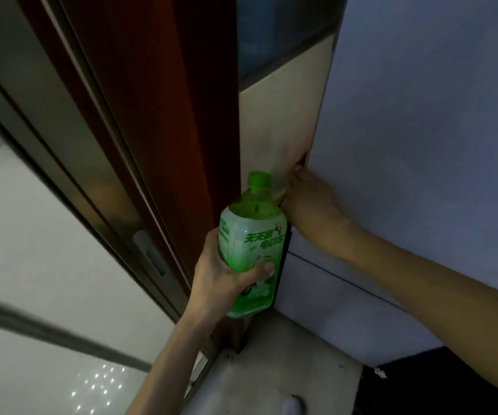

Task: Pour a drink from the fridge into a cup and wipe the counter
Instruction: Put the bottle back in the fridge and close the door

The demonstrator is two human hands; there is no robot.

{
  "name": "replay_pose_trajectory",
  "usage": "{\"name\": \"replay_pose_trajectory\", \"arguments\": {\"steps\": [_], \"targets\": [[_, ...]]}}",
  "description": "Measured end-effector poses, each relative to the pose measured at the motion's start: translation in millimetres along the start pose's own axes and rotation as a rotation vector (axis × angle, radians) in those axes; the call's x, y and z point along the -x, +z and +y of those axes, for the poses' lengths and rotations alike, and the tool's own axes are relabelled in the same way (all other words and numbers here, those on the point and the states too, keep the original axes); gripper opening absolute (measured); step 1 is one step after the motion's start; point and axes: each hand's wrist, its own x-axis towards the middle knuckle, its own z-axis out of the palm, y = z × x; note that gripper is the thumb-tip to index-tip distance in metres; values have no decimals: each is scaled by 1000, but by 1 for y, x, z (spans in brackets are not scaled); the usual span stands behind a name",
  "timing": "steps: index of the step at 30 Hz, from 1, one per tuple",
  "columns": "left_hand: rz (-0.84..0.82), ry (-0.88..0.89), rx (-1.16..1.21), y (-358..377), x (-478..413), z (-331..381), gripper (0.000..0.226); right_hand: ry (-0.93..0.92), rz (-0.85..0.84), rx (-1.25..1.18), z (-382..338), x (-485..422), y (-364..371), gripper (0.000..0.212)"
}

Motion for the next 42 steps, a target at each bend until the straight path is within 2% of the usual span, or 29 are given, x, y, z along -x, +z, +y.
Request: {"name": "replay_pose_trajectory", "arguments": {"steps": [1,3,5,11,15,17,20,22,29,36,42], "targets": [[-26,12,-1,-7,2,-1,95,1,18,23,-11,12,-1,40],[-73,32,11,-19,6,-5,97,-106,169,110,-30,35,-7,10],[-123,50,20,-30,12,-10,97,-207,292,281,-42,62,-16,14],[-302,97,34,-35,33,-21,98,-55,160,418,-74,140,-21,11],[-410,87,82,-32,52,-26,89,12,140,408,-95,188,-37,12],[-444,88,99,-32,60,-25,86,52,74,382,-110,212,-46,20],[-486,119,98,-27,67,-22,84,149,-51,291,-128,237,-54,7],[-505,154,85,-22,70,-19,82,232,-69,228,-130,246,-58,5],[-555,229,60,1,79,-5,82,346,43,80,-126,277,-77,10],[-594,311,24,40,100,20,82,547,222,-63,-115,314,-97,21],[-632,362,35,62,118,37,76,629,273,-103,-98,346,-99,20]]}}
